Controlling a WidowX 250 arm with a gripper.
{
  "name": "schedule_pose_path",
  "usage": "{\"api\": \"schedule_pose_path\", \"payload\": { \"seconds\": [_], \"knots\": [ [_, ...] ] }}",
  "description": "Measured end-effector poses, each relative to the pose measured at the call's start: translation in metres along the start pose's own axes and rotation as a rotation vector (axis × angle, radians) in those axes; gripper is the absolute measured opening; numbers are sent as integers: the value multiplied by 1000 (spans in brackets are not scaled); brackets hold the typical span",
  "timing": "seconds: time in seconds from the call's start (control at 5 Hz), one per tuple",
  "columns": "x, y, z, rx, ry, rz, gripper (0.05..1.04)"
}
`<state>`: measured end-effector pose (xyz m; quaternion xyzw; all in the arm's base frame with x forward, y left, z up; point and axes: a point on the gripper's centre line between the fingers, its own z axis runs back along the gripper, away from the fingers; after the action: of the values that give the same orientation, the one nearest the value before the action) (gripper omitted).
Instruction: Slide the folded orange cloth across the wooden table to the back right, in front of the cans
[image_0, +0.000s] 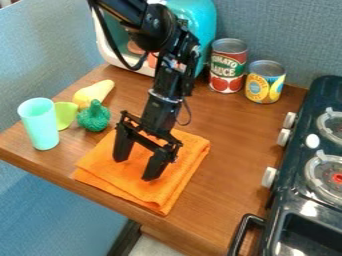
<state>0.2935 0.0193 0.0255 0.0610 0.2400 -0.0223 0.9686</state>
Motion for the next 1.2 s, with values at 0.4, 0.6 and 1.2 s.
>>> {"api": "schedule_pose_path", "payload": {
  "seconds": [0.4,0.6,1.2],
  "knots": [
    [10,3,-8,-38,-16,21,1001],
    [21,-4,-2,-69,-83,16,1002],
    [93,-63,47,-59,-240,-57,1002]
  ]
}}
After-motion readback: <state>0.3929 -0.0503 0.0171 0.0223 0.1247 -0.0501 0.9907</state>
